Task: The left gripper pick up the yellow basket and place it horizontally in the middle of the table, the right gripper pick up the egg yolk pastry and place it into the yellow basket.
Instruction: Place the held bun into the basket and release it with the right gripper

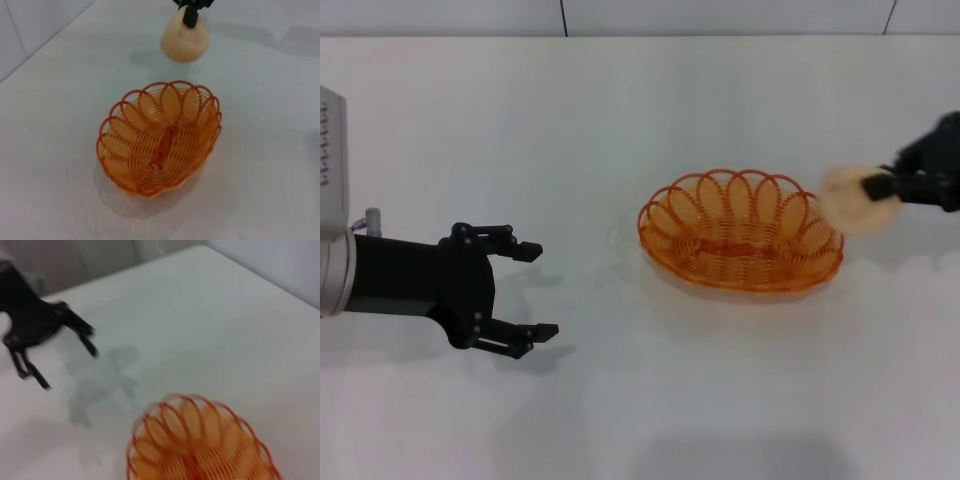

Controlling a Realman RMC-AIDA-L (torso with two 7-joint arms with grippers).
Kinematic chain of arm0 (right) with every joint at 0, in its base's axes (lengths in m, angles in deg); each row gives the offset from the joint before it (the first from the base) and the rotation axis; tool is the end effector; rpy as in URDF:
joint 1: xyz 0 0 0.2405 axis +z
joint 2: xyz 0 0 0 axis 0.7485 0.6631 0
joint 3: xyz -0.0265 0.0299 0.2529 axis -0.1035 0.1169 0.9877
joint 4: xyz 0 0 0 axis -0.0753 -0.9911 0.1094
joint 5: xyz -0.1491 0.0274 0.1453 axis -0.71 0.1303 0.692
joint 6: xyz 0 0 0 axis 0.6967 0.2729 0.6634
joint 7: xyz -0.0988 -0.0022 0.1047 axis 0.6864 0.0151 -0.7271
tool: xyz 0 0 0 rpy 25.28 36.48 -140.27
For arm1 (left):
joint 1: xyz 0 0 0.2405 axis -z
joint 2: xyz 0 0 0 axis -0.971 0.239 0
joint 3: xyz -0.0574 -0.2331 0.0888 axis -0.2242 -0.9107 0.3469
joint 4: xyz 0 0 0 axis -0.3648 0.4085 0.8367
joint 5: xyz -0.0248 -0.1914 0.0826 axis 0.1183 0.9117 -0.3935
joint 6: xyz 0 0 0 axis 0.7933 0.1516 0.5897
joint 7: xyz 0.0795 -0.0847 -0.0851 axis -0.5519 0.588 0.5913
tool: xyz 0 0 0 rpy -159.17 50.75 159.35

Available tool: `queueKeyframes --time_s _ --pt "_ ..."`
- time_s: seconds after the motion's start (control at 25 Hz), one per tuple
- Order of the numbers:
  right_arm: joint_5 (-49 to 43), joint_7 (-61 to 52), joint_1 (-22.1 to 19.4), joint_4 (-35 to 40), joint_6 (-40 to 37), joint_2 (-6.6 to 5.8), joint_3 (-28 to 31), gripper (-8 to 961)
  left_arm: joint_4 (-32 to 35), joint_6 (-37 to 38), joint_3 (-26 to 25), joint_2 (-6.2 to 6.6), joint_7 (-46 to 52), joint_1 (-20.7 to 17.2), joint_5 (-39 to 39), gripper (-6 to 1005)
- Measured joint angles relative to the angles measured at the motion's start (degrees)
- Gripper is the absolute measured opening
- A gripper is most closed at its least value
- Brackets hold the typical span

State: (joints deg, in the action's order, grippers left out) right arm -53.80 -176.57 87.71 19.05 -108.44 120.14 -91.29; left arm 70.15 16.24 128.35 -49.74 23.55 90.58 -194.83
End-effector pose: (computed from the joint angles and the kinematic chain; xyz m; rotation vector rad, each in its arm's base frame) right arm 0.2103 0.3737 0.0817 -2.9050 0.5032 0.1066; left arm -0.2433 0.2867 0.0253 -2.9248 -0.1512 -0.0962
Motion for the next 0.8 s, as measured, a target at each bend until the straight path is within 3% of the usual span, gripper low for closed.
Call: queueKeyframes --time_s 0.12,0.2,0.48,0.72,0.8 --pt "0.4 -0.2 2.5 -0.5 0.5 3.07 -0.3 38 -0.2 -0.1 0.0 0.0 0.3 0.3 0.0 896" --pt "1.2 -0.5 3.8 -1.4 1.7 4.36 -2.7 37 -0.3 -0.2 0.0 -0.04 0.3 0.4 0.0 896" --pt "6.5 -4.6 4.8 -4.9 12.3 4.5 -18.1 35 -0.5 -1.3 1.2 -0.09 0.4 0.4 0.1 896" --pt "10.5 -4.5 4.5 -7.4 16.4 4.53 -20.6 54 -0.5 -1.4 1.5 -0.09 0.4 0.4 0.1 896" --pt "11.0 -4.3 4.2 -7.5 16.8 4.47 -20.9 121 -0.5 -1.4 1.5 -0.09 0.5 0.4 0.1 895"
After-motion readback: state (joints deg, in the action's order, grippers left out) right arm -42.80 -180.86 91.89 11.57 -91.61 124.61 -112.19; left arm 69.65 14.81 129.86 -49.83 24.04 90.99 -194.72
